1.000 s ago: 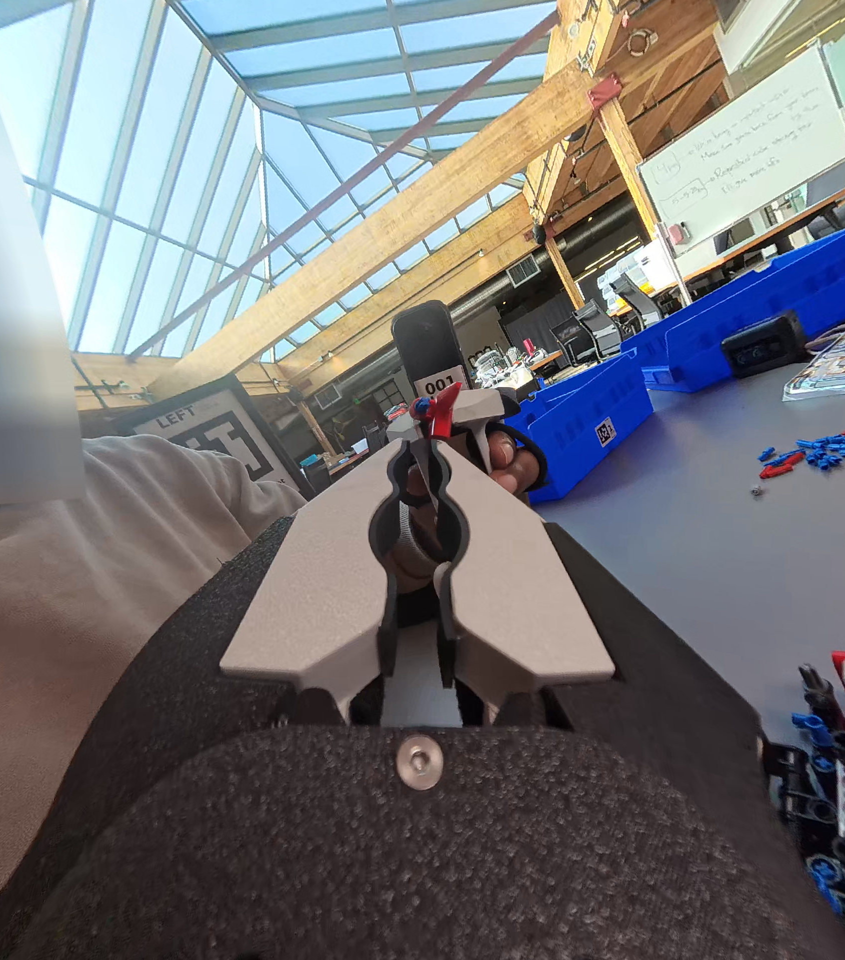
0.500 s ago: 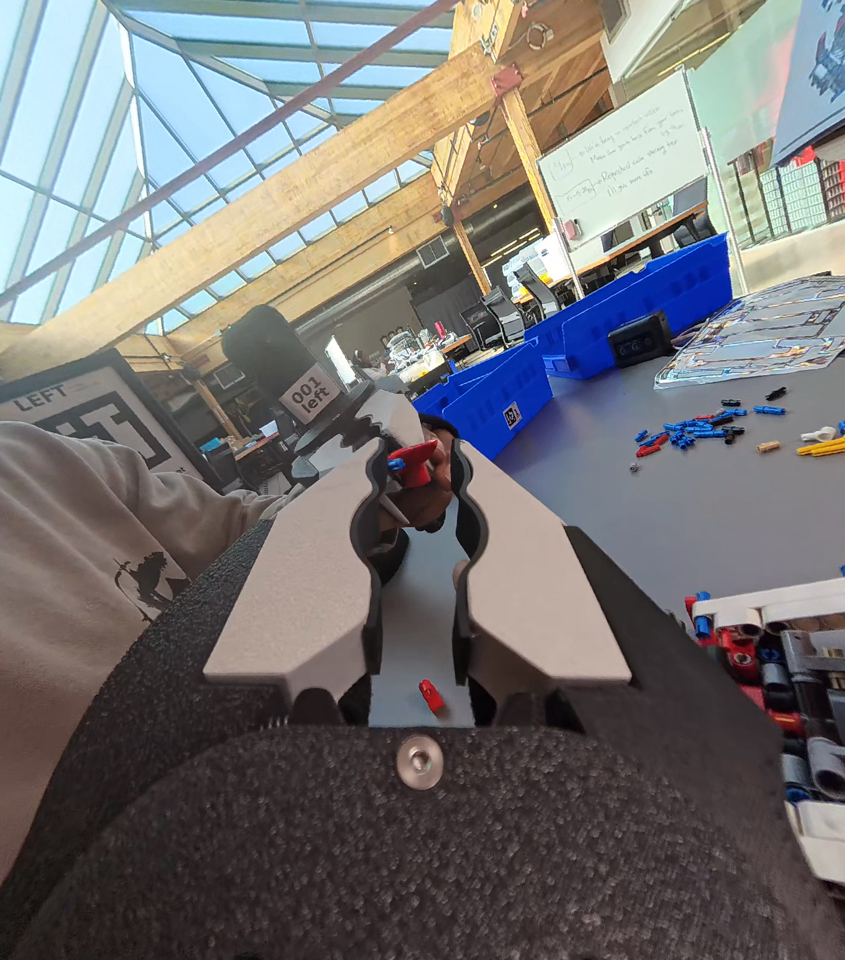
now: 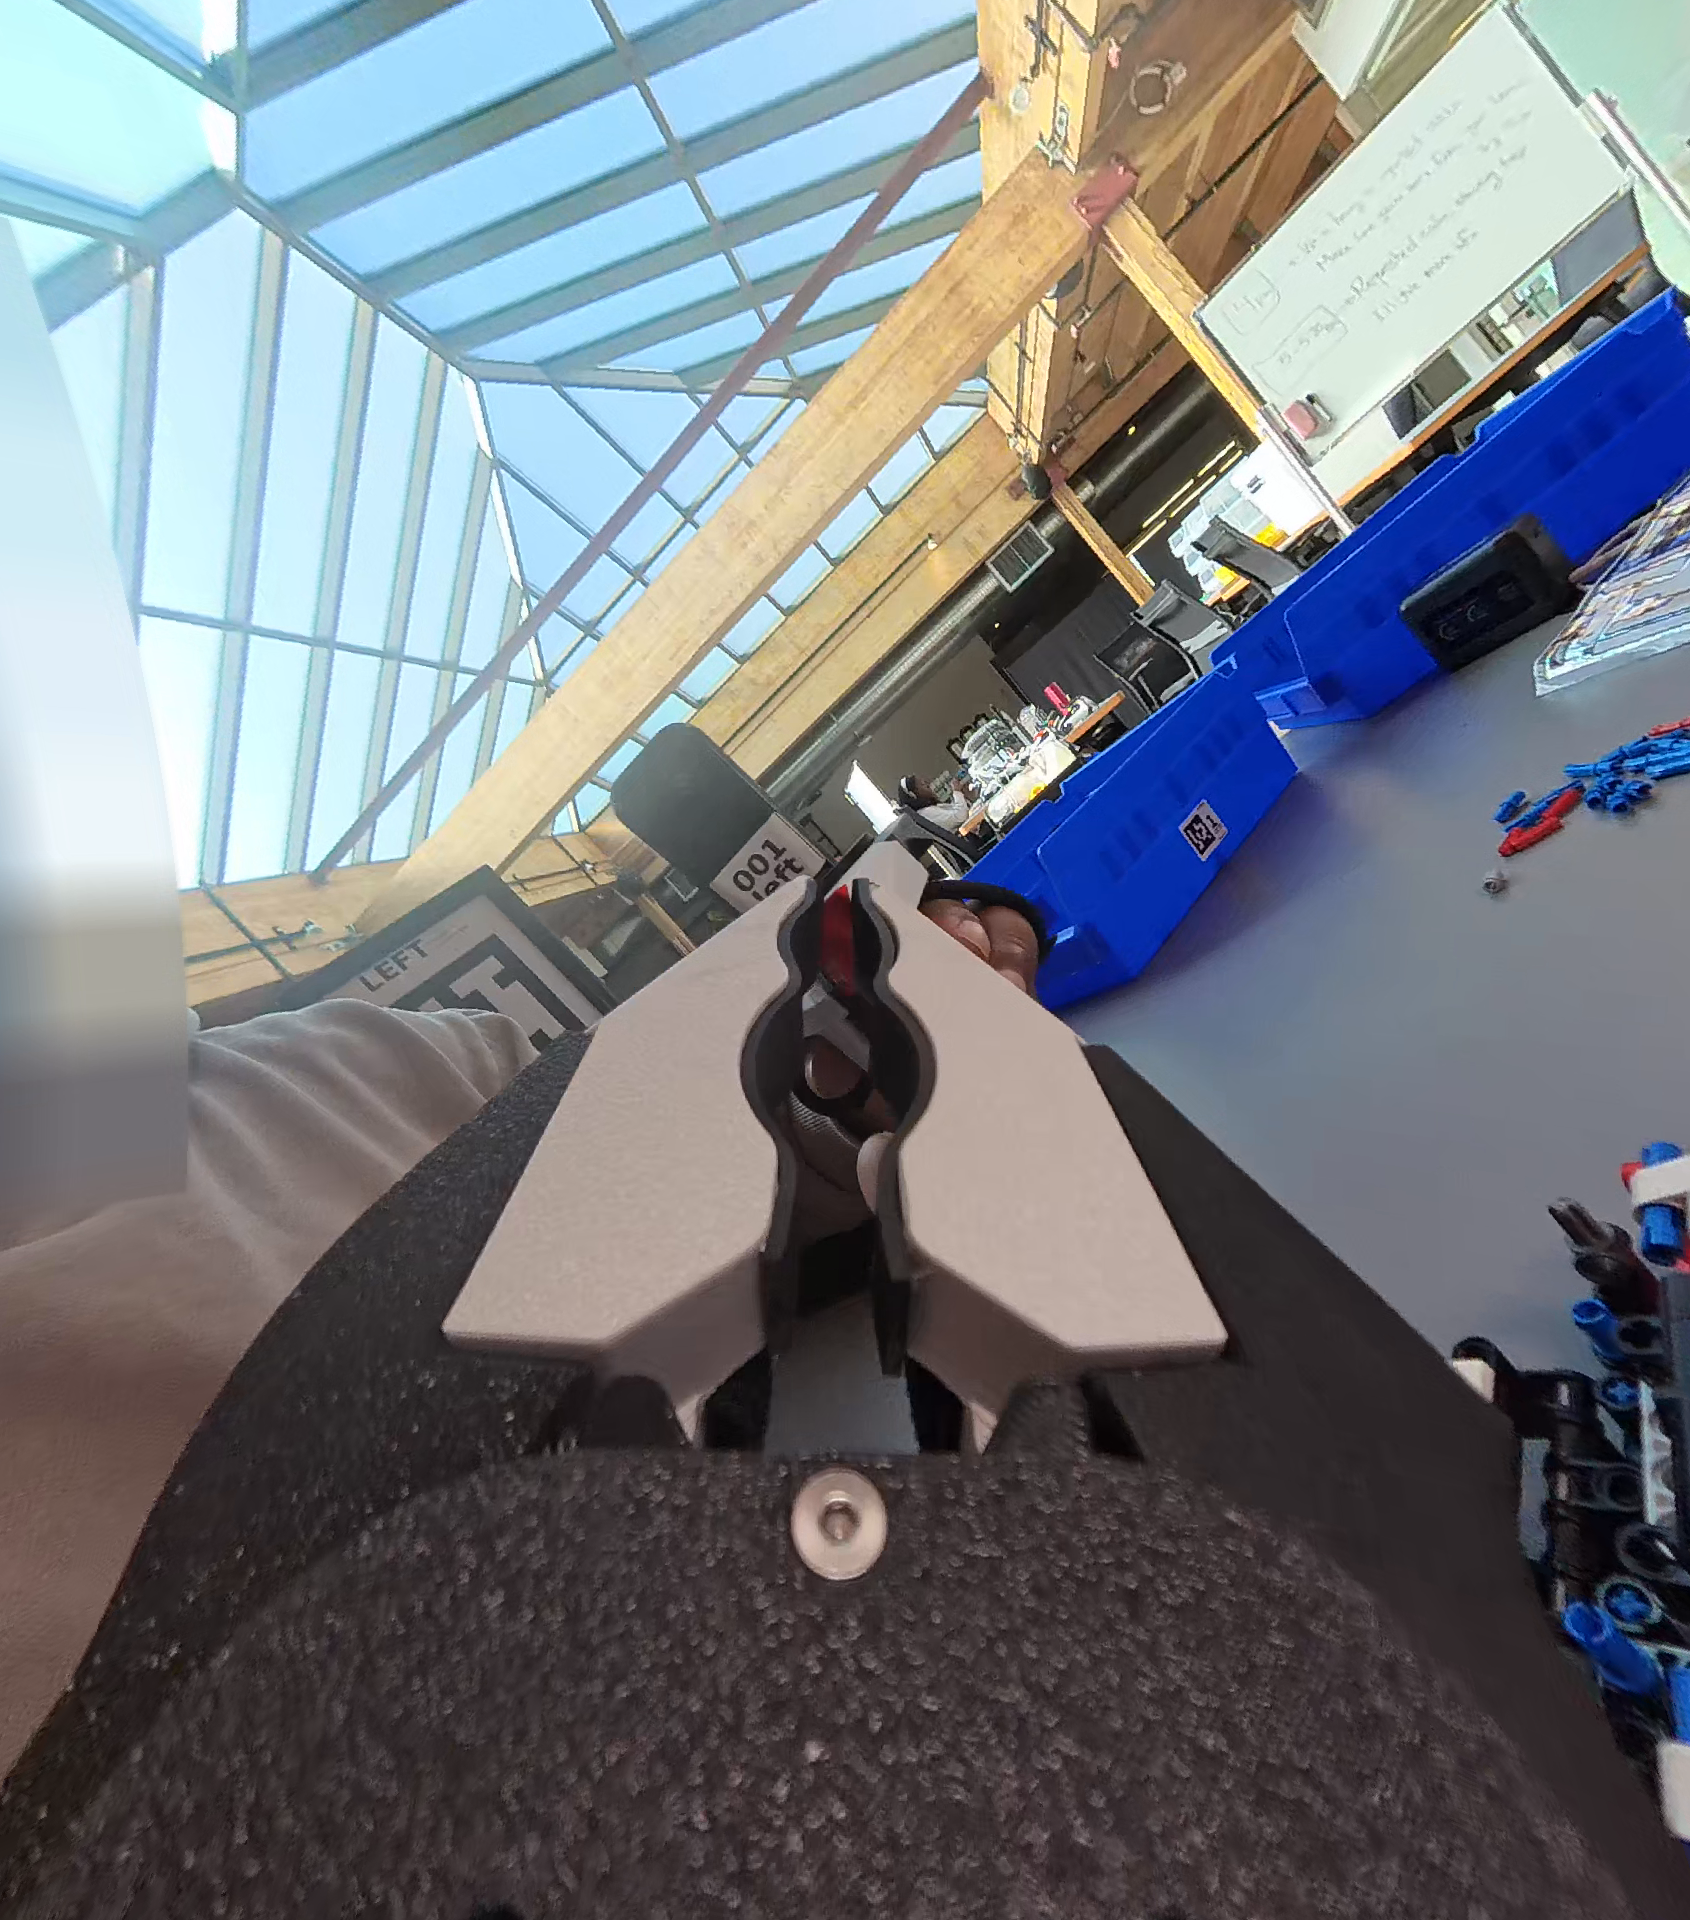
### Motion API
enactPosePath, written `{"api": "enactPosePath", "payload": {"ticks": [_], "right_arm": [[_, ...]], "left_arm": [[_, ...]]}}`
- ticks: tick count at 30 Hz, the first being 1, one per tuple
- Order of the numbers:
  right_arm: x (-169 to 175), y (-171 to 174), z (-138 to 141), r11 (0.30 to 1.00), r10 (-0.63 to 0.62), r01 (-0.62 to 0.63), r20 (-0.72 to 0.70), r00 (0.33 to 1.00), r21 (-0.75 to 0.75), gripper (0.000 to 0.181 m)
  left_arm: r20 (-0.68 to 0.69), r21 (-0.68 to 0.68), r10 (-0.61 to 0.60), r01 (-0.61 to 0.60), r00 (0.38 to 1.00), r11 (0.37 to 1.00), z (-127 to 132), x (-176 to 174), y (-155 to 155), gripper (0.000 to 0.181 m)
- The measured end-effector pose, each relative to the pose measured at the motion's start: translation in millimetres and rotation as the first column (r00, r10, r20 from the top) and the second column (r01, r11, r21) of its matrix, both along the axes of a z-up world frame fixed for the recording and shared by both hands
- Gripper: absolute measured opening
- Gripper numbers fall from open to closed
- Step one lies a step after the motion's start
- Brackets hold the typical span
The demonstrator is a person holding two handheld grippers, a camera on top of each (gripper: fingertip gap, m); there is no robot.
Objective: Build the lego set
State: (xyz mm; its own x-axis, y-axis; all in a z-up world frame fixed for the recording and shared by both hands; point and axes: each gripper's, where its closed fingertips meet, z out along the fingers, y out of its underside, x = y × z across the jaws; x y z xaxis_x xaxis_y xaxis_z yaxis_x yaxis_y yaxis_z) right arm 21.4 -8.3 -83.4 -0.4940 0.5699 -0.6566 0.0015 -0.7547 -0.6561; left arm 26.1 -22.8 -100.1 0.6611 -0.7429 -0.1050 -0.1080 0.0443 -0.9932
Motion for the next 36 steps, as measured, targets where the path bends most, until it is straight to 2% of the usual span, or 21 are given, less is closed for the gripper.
{"api": "enactPosePath", "payload": {"ticks": [1,10,15,27,36], "right_arm": [[0,-1,0,1.0,0.002,-0.002,-0.002,1.0,-0.003,0.001],[1,-2,4,1.0,-0.004,0.004,-0.023,1.0,0.007,0.001],[5,-5,10,0.999,-0.025,0.028,-0.078,0.997,0.043,0.0],[-4,2,2,0.991,-0.012,0.015,0.025,1.0,-0.133,0.0],[-9,7,-9,0.986,-0.029,0.044,0.091,0.995,-0.163,0.001]], "left_arm": [[0.026,-0.019,-0.01,0.01,1.0,1.0,0,1,0,0.008],[0.152,-0.082,-0.031,0.044,0.988,0.996,4,2,1,0.005],[0.204,-0.065,-0.034,0.049,0.978,0.997,11,2,-1,0.005],[0.185,-0.063,0.01,0.001,0.983,0.998,4,-5,5,0.005],[0.078,-0.029,0.065,-0.063,0.995,0.998,-8,-10,11,0.006]]}}
